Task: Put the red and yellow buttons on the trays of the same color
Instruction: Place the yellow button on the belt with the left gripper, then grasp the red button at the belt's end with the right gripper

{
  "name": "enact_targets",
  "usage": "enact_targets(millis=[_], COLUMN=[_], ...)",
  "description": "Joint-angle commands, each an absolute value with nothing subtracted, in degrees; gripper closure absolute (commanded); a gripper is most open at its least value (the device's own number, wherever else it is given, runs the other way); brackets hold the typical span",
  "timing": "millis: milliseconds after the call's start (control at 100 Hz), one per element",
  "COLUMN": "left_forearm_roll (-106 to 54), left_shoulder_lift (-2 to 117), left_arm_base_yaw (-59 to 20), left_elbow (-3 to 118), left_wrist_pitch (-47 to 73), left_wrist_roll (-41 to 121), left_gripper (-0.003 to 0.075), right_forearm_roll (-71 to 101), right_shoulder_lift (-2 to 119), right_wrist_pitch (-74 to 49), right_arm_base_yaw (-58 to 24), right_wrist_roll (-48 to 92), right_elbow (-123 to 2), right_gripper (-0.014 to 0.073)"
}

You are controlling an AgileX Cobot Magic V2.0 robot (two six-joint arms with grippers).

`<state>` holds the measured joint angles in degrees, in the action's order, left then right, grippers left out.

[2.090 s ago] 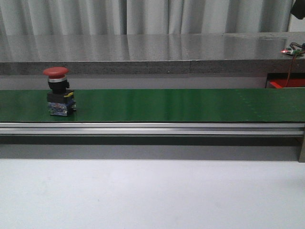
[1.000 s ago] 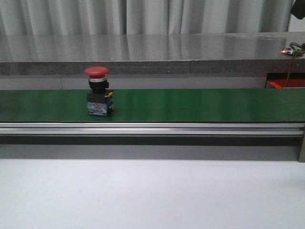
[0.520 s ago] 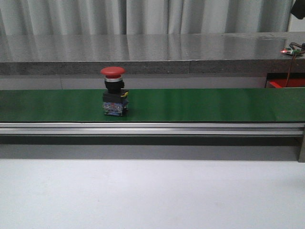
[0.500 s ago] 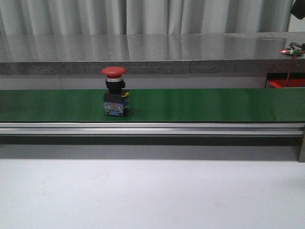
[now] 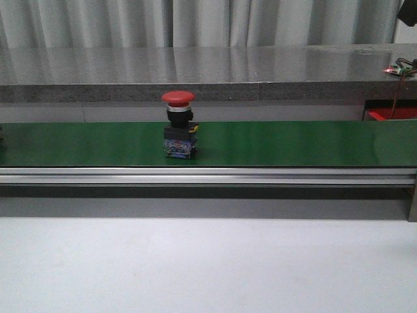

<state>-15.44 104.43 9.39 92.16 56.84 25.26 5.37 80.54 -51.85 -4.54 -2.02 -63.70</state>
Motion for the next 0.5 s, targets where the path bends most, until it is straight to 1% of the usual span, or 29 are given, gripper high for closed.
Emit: enact_targets(millis=[0, 200, 270, 360, 410, 490], left_forearm_roll=[-18.91, -21.45, -22.1, -24.52, -25.74, -26.02], left_shoulder_lift=[98.47, 93.06, 91.22, 89.1, 87.97, 86.34], left_arm_base_yaw=[9.0, 9.0, 9.0, 9.0, 9.0, 9.0], left_elbow=[94.51, 94.51, 94.51, 94.51, 94.29, 94.29], left_wrist_pitch=[55.44, 55.66, 55.95, 56.51, 56.64, 57.66], left_wrist_roll=[24.92, 24.92, 24.92, 24.92, 24.92, 24.92], left_gripper=[0.0206, 0.0209, 0.0238, 0.0335, 0.0407, 0.0547], right_forearm_roll=[5.76, 5.76, 5.76, 5.76, 5.76, 5.76], right_shoulder_lift=[78.31, 78.31, 78.31, 78.31, 78.31, 78.31], right_wrist_pitch=[-50.27, -50.27, -50.27, -50.27, -50.27, -50.27], right_arm_base_yaw=[-4.65, -4.65, -4.65, -4.65, -4.65, -4.65], right_wrist_roll=[-1.39, -1.39, -1.39, -1.39, -1.39, -1.39], right_elbow=[-65.61, -65.61, -65.61, -65.61, -65.61, -65.61], right_gripper=[0.0563, 0.0563, 0.0563, 0.0563, 0.0563, 0.0563])
